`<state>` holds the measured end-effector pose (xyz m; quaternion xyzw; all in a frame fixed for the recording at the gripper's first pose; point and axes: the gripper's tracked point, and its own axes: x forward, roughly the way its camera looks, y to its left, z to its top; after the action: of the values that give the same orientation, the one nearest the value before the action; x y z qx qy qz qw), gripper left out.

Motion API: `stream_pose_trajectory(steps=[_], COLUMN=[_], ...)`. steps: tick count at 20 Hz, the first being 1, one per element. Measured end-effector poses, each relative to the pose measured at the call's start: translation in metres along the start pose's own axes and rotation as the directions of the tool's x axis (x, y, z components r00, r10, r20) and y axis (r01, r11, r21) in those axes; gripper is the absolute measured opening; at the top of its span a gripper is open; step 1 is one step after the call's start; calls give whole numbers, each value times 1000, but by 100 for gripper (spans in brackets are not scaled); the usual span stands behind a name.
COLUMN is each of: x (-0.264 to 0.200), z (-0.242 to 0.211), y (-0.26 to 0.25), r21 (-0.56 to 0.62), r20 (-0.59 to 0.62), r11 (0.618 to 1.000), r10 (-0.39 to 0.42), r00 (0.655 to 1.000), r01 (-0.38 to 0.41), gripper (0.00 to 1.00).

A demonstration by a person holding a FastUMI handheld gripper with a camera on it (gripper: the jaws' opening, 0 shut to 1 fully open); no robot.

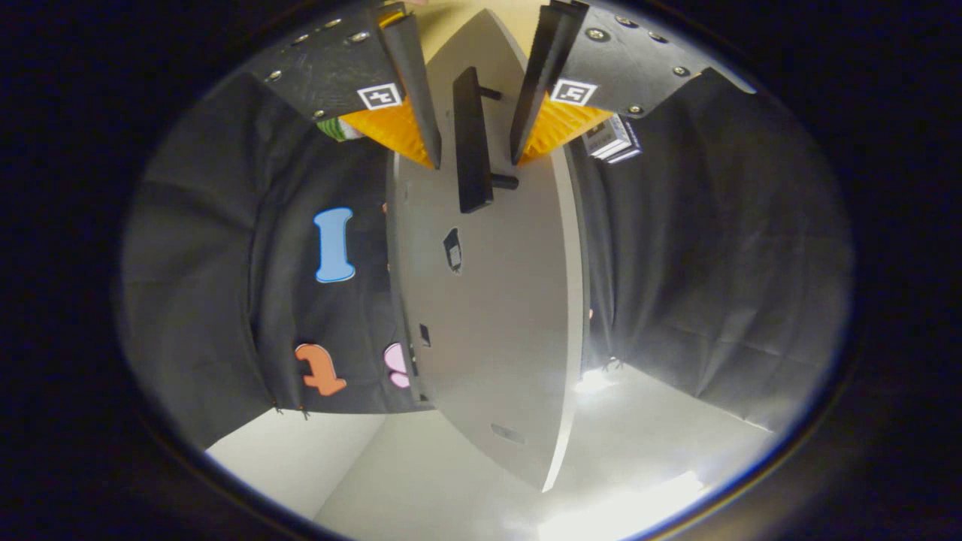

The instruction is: Open the shoe cabinet door, grab the shoes and put them into the shoe cabinet, then close the shoe cabinet door.

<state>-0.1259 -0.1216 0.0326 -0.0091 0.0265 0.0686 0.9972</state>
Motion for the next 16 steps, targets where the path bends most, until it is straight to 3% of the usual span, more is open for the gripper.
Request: stream_pose_trajectory(steps=[3, 9, 15, 16], x=[17, 51, 73, 77], z=[-8, -23, -24, -24], y=[21, 37, 51, 56], r21=[6, 40, -8, -19], r20=[-25, -79, -45, -37], r11=[999, 999, 999, 999], r10=[34, 15, -39, -47], r00=[999, 997, 998, 998], r01=[-34, -12, 38, 47], gripper=[57, 57, 86, 86])
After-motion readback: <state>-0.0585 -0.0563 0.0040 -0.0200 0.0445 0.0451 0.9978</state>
